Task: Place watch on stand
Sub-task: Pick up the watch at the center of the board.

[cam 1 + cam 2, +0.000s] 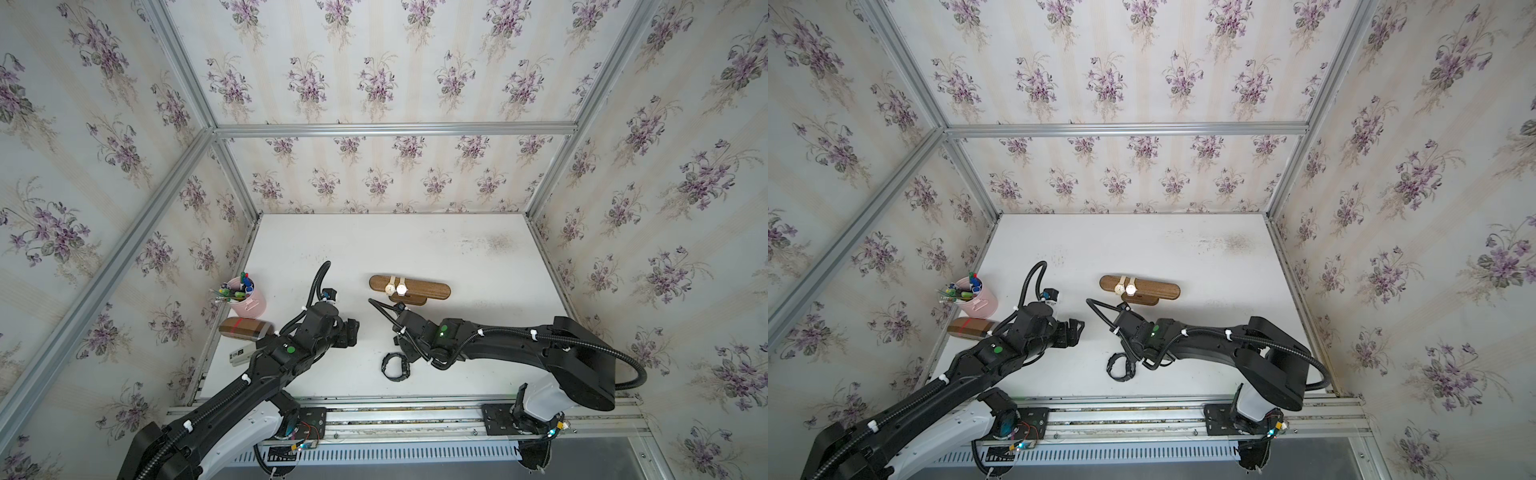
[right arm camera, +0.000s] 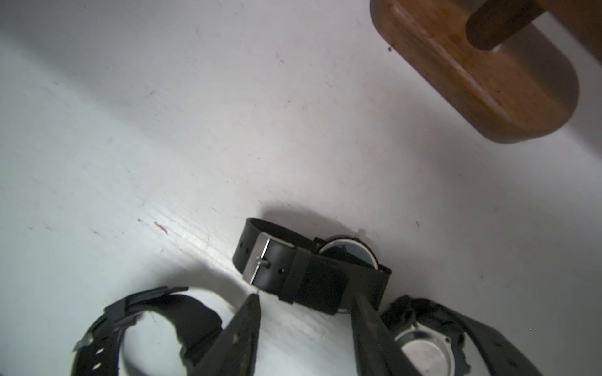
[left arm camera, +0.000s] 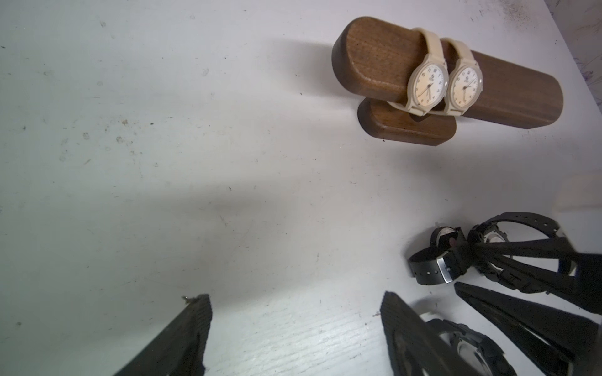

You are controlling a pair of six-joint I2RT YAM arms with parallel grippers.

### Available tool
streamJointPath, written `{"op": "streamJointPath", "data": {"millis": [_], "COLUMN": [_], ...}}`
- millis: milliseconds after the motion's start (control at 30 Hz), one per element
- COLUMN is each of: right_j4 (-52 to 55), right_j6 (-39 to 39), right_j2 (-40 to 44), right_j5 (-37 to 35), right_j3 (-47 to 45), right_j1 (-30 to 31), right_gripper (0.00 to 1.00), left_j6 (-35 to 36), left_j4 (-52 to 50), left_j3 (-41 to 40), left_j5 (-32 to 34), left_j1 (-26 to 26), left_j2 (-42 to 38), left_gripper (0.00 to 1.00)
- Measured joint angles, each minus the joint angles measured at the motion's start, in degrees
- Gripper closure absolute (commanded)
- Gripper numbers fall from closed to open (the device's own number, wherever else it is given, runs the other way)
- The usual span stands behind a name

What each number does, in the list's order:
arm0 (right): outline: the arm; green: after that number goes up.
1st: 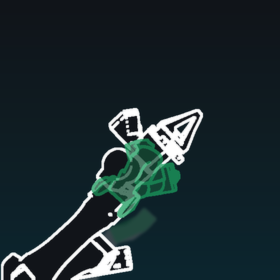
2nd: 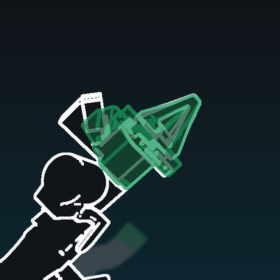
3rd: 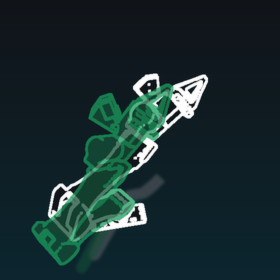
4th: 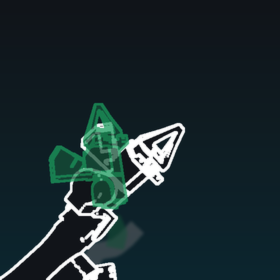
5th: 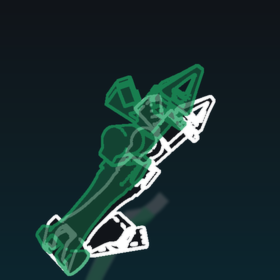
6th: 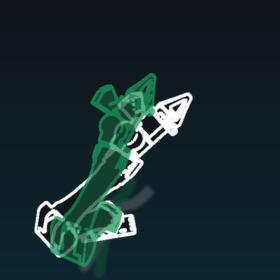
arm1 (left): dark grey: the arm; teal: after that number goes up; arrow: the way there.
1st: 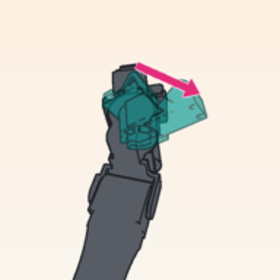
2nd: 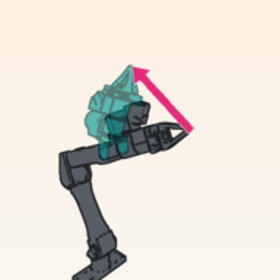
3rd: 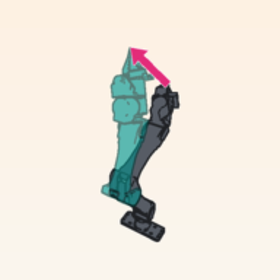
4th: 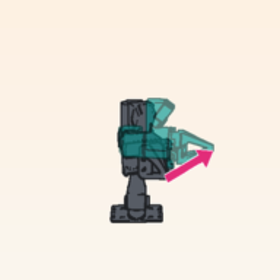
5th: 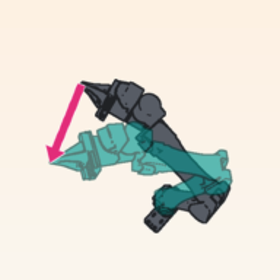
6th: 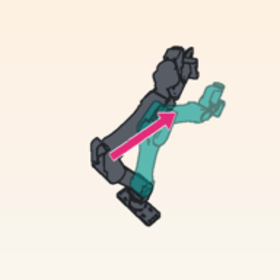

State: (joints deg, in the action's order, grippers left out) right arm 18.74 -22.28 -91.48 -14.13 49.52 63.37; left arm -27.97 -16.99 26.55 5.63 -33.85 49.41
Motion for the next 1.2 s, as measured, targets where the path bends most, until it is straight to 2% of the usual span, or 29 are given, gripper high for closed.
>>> {"op": "streamJointPath", "data": {"millis": [167,233,400,600,700,900,1200], "right_j4": [-0.28,-0.46,-1.51,-2.25,-2.38,-2.49,-5.07], "right_j6": [1.14,1.31,1.51,1.73,1.75,1.73,1.22], "right_j2": [-3.28,-3.58,-3.45,-4.17,-4.22,-4.33,-0.66], "right_j5": [-2.64,-4.00,-6.73,-9.33,-9.97,-10.73,-10.23], "right_j3": [1.40,1.68,1.90,2.23,2.36,2.36,-0.44], "right_j1": [-0.07,-0.07,-0.07,-0.07,-0.07,-0.20,-1.75], "right_gripper": [0.55,0.61,0.65,0.77,0.86,0.88,1.00], "left_j6": [-0.15,-0.17,-0.17,-0.17,-0.17,-0.17,-0.15], "left_j4": [0.39,0.83,1.22,2.64,2.99,3.23,4.07], "left_j3": [-0.07,-0.24,-0.48,-0.48,-0.48,-0.50,-1.27], "left_j5": [0.04,0.04,0.02,-0.42,-0.42,-0.76,-0.79], "left_j1": [0.00,0.00,0.00,0.00,0.00,0.00,0.02], "left_j2": [-0.28,-0.37,0.22,1.33,1.53,1.53,1.49], "left_gripper": [0.16,0.16,0.16,0.16,0.16,0.16,0.16]}}
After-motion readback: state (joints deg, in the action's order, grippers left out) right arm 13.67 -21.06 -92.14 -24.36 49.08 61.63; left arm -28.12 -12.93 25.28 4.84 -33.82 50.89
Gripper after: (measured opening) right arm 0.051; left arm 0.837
